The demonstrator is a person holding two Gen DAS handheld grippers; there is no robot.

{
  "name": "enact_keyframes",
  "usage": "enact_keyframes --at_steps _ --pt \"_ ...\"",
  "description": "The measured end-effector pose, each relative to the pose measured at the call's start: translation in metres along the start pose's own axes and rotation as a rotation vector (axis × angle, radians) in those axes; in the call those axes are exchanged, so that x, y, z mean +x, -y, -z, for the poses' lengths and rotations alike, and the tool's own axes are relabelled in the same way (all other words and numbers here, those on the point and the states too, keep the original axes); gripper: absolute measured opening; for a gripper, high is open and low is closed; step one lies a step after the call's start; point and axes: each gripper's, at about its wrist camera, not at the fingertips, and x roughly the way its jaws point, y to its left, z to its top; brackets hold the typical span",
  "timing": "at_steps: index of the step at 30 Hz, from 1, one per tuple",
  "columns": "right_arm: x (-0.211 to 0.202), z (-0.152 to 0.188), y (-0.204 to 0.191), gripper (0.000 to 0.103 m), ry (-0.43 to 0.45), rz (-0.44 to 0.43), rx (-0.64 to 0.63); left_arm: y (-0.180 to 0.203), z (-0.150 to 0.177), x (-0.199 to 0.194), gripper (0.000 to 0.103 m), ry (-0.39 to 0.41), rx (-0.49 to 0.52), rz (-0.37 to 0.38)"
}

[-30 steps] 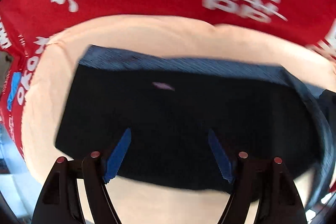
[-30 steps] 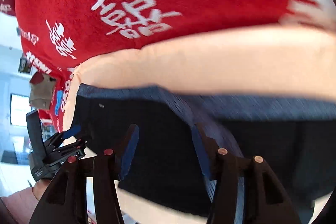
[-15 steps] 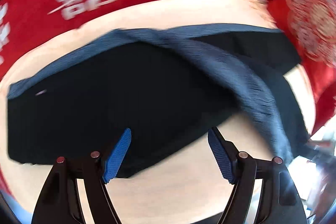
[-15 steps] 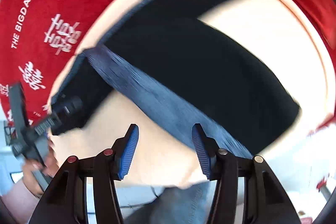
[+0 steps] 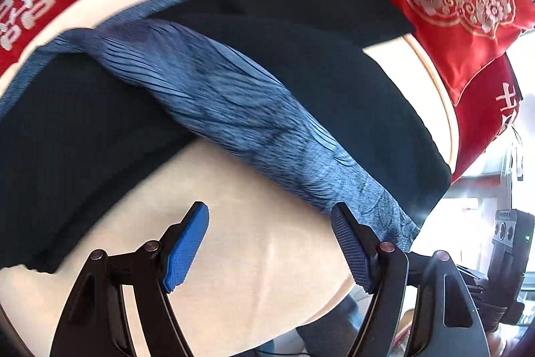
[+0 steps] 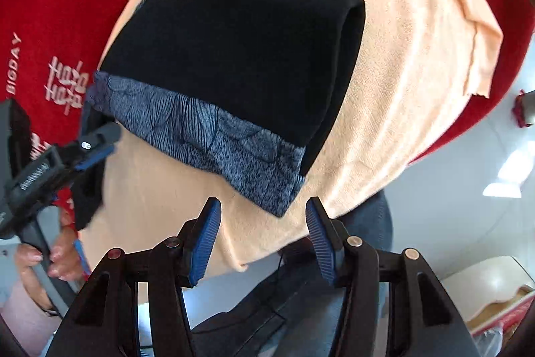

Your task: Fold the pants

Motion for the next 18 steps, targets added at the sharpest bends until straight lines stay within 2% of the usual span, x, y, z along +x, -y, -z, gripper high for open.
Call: enact_keyframes --at_steps 2,4,5,6,7,8,10,13,18 --pt "0.003 -0.007 0.004 0.057 0.011 -0.060 -0.002 0.006 -0.004 0.009 0.077 -0.013 -0.006 0.018" --pt "0.008 -0.013 0.006 0.046 -0.008 -0.113 0.003 0.012 -0.006 0.013 0.077 -0.016 -0.009 0.015" --pt "0.011 -0.016 0.007 0.021 -0.031 -0.140 0.009 0.014 -0.008 0.014 0.077 -0.012 -0.015 0.016" --pt "0.014 -0.019 0.009 0.003 -0.064 -0.169 0.020 0.014 -0.008 0.013 0.077 -0.010 -0.024 0.023" --pt "0.013 -0.022 0.009 0.003 -0.079 -0.180 0.027 0.013 -0.007 0.012 0.075 -0.007 -0.042 0.036" --pt "0.005 -0.027 0.005 0.003 -0.074 -0.180 0.014 0.012 -0.007 0.011 0.060 -0.007 -0.057 0.052" --pt "-0.009 -0.037 -0.006 0.003 -0.066 -0.178 -0.031 0.012 -0.012 0.010 0.038 -0.031 -0.086 0.085" --pt "-0.041 -0.062 -0.025 0.003 -0.038 -0.210 -0.099 0.015 -0.022 -0.005 0.038 0.001 -0.104 0.069" --pt "-0.088 -0.137 -0.066 0.003 0.039 -0.230 -0.238 0.016 -0.051 -0.045 0.038 0.117 -0.109 -0.007"
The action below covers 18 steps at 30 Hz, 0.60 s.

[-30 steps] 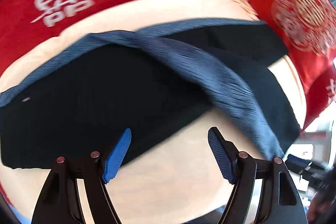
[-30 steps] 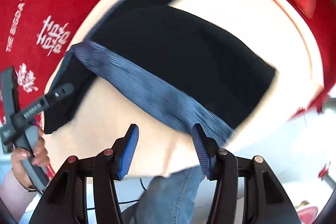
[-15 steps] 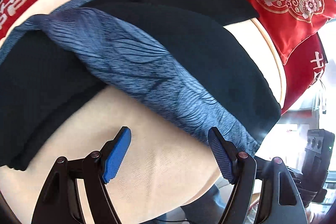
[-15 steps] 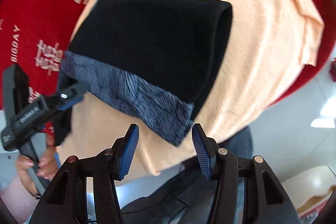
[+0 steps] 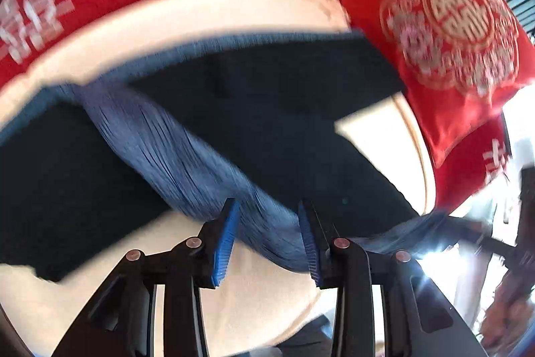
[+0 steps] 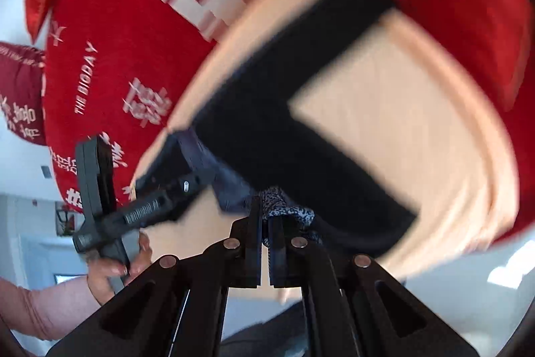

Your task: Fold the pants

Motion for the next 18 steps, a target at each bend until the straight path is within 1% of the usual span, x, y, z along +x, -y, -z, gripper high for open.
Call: enact_keyframes --at_steps 1,2,3,4,5,7,8,10,11,12,14,15,16,17,18 --pt "-0.005 -0.018 -0.004 0.003 0.016 -0.006 -0.022 0.000 -0.007 -0.008 0.042 0.025 -0.001 -0.016" --pt "-0.011 -0.042 -0.009 0.003 0.039 -0.017 -0.046 -0.005 -0.013 -0.017 0.058 0.045 -0.004 -0.035" --pt "-0.014 -0.059 -0.012 0.003 0.053 -0.023 -0.065 -0.009 -0.019 -0.025 0.066 0.071 -0.009 -0.065" --pt "-0.014 -0.079 -0.017 0.003 0.065 -0.022 -0.089 -0.012 -0.025 -0.032 0.072 0.106 -0.016 -0.099" --pt "-0.018 -0.096 -0.021 0.003 0.077 -0.010 -0.116 -0.013 -0.031 -0.036 0.072 0.129 -0.019 -0.123" --pt "-0.018 -0.133 -0.026 0.003 0.096 0.022 -0.163 -0.023 -0.040 -0.038 0.072 0.143 -0.031 -0.171" --pt "-0.013 -0.155 -0.026 0.003 0.102 0.036 -0.181 -0.028 -0.042 -0.036 0.072 0.142 -0.043 -0.186" --pt "-0.005 -0.182 -0.024 0.004 0.094 0.074 -0.207 -0.038 -0.048 -0.024 0.072 0.119 -0.077 -0.226" --pt "0.007 -0.200 -0.022 0.006 0.080 0.109 -0.227 -0.044 -0.050 -0.018 0.072 0.110 -0.093 -0.243" --pt "0.012 -0.208 -0.020 0.007 0.069 0.135 -0.242 -0.051 -0.052 -0.012 0.072 0.106 -0.107 -0.262" --pt "0.032 -0.225 -0.012 0.007 0.047 0.214 -0.272 -0.062 -0.056 0.007 0.072 0.088 -0.120 -0.317" --pt "0.043 -0.232 -0.008 0.013 0.034 0.260 -0.284 -0.069 -0.056 0.017 0.072 0.074 -0.125 -0.343" --pt "0.053 -0.237 -0.004 0.021 0.020 0.305 -0.294 -0.076 -0.057 0.030 0.072 0.055 -0.133 -0.363" --pt "0.060 -0.238 0.000 0.046 0.012 0.339 -0.300 -0.081 -0.057 0.039 0.072 0.037 -0.142 -0.379" --pt "0.064 -0.241 0.001 0.067 0.016 0.370 -0.314 -0.087 -0.057 0.049 0.072 0.013 -0.155 -0.388"
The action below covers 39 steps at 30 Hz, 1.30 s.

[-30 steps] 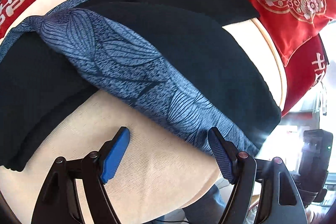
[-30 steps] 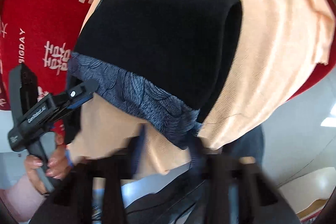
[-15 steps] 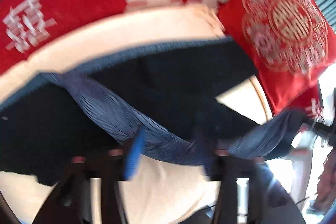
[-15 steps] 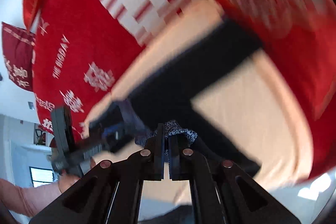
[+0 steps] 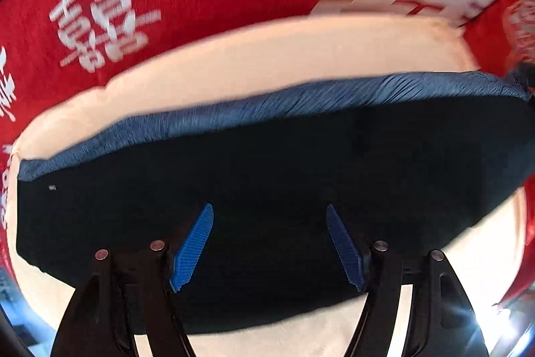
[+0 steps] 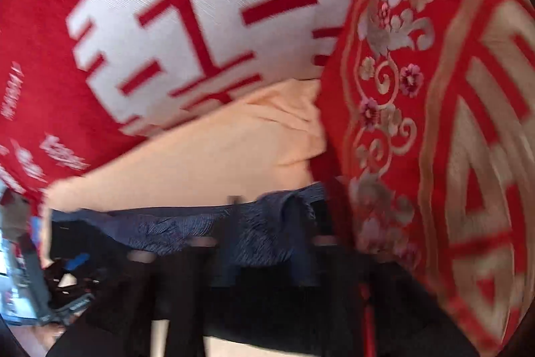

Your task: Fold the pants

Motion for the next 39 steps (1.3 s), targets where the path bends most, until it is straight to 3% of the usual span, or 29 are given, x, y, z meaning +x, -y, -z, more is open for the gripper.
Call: enact_keyframes --at_steps 4,6,8,11,15,17,21,22,24,25,28,31,35,37,39 --pt "-0.020 0.002 -0.010 0.067 0.057 -0.001 -0.052 -0.005 0.003 0.016 0.072 -0.010 -0.021 0.002" --pt "-0.040 0.018 -0.012 0.067 0.076 -0.073 -0.027 -0.007 0.003 0.016 0.072 -0.012 -0.024 0.001" --pt "-0.048 0.044 -0.008 0.067 0.058 -0.106 0.046 -0.007 0.003 0.017 0.072 -0.018 -0.025 -0.002" --pt "-0.035 0.089 0.015 0.066 -0.021 -0.059 0.218 -0.007 0.003 0.018 0.072 -0.023 -0.016 -0.012" --pt "0.004 0.115 0.050 0.054 -0.093 -0.015 0.412 -0.002 0.001 0.017 0.072 -0.007 -0.002 -0.017" --pt "0.016 0.111 0.059 0.006 -0.080 -0.022 0.439 -0.003 0.001 0.017 0.072 -0.002 0.000 -0.015" --pt "-0.001 0.103 0.049 0.007 -0.027 0.001 0.339 -0.004 0.004 0.017 0.072 -0.012 0.011 -0.016" --pt "0.000 0.106 0.051 0.007 -0.050 0.020 0.331 -0.005 0.005 0.017 0.073 -0.011 0.013 -0.016" --pt "0.012 0.114 0.059 0.019 -0.128 0.062 0.341 -0.007 0.004 0.016 0.075 -0.025 0.006 -0.025" --pt "0.008 0.116 0.064 0.028 -0.122 0.049 0.362 -0.009 0.003 0.015 0.075 -0.040 0.002 -0.029" --pt "-0.019 0.105 0.057 0.029 -0.061 0.020 0.321 -0.012 -0.008 -0.002 0.075 -0.009 -0.004 -0.019" --pt "-0.029 0.083 0.027 0.031 -0.002 -0.015 0.161 -0.009 -0.029 -0.010 0.075 0.045 0.002 -0.011" --pt "0.011 0.040 0.007 0.031 -0.017 -0.008 0.067 0.008 -0.061 0.011 0.075 0.048 -0.023 -0.001" --pt "0.049 0.021 0.004 0.031 -0.070 0.018 0.044 0.011 -0.072 0.032 0.075 0.027 -0.047 -0.013" --pt "0.071 0.016 0.011 0.021 -0.090 0.075 0.016 0.005 -0.073 0.047 0.077 0.024 -0.080 -0.001"
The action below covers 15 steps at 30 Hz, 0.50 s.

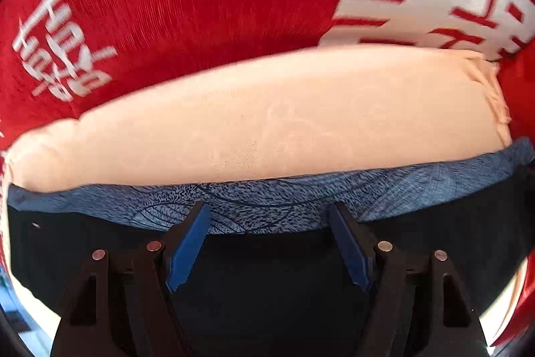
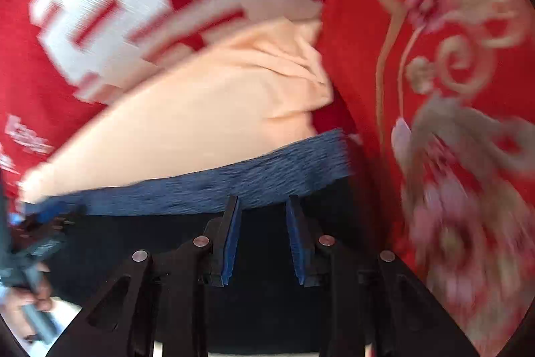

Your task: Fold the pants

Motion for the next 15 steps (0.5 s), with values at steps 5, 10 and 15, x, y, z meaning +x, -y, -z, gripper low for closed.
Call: enact_keyframes --at_steps 5,10,15 --pt "-0.014 0.003 0.016 0.023 0.037 -0.018 0.064 -0.033 0.013 -0.007 0.085 -0.010 -0.025 -0.036" --pt "-0.035 0.036 0.002 0.038 -0.019 -0.174 0.154 -0.075 0.043 -0.032 0.085 -0.030 -0.061 -0.087" --pt "-0.032 0.088 -0.073 0.041 -0.131 -0.336 0.092 -0.121 0.077 -0.052 0.085 -0.031 -0.105 -0.094"
